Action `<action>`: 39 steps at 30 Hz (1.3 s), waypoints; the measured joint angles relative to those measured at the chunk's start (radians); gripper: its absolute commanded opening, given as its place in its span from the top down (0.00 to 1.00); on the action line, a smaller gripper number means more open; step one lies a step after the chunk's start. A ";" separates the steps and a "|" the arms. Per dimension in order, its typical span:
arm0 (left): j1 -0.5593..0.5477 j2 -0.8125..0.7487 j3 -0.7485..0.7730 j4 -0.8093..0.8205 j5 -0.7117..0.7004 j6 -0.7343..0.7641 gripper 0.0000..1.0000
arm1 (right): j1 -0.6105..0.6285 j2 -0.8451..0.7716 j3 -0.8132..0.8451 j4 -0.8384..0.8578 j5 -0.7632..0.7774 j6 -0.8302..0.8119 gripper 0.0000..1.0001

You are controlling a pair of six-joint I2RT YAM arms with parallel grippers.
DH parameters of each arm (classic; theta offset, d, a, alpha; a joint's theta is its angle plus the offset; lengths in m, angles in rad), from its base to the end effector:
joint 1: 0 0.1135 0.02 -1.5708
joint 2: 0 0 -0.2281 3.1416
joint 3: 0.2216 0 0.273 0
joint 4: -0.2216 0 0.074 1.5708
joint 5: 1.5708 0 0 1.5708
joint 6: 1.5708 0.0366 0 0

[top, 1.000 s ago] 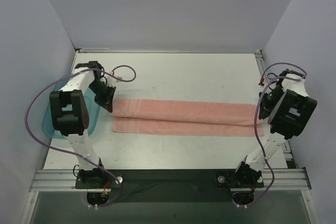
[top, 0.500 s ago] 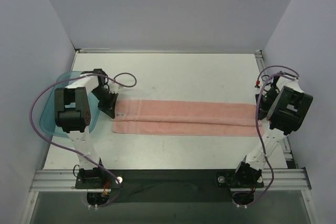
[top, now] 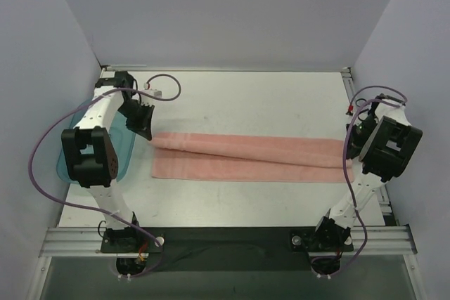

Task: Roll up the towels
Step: Fold the towel

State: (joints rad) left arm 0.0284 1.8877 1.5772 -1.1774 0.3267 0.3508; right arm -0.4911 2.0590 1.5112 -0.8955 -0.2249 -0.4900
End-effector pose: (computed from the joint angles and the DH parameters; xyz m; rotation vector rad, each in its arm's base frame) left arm 0.3722 -0.0012 0.1977 0.4959 2.9232 -0.4567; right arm 0.3562 -0.1812 0.1187 -0.0194 2.9169 0.2028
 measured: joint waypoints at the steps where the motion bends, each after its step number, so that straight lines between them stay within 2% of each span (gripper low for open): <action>1: 0.000 -0.021 0.010 -0.020 0.010 0.007 1.00 | -0.005 -0.003 0.008 -0.006 -0.003 0.000 1.00; 6: 0.001 -0.092 0.011 -0.108 0.049 0.062 1.00 | -0.024 -0.016 0.051 -0.034 -0.019 -0.006 1.00; 10: 0.006 -0.109 -0.084 -0.116 0.053 0.087 1.00 | -0.036 -0.023 0.052 -0.049 -0.022 -0.013 1.00; 19: 0.011 -0.084 -0.396 0.037 0.031 0.070 1.00 | -0.040 -0.019 0.052 -0.055 -0.024 -0.012 1.00; 22: 0.010 -0.051 -0.449 0.099 0.021 0.047 1.00 | -0.039 -0.013 0.052 -0.055 -0.025 -0.011 1.00; 33: 0.011 -0.030 -0.457 0.129 0.014 0.008 1.00 | -0.038 0.002 0.052 -0.055 -0.018 -0.012 1.00; 39: 0.010 0.008 -0.406 0.115 0.010 -0.018 1.00 | -0.037 0.014 0.052 -0.054 -0.011 -0.012 1.00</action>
State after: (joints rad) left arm 0.0387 1.8961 1.1717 -1.0622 0.3370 0.3332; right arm -0.5285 2.0727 1.5631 -0.9497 -0.2359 -0.5022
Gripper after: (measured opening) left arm 0.036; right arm 0.092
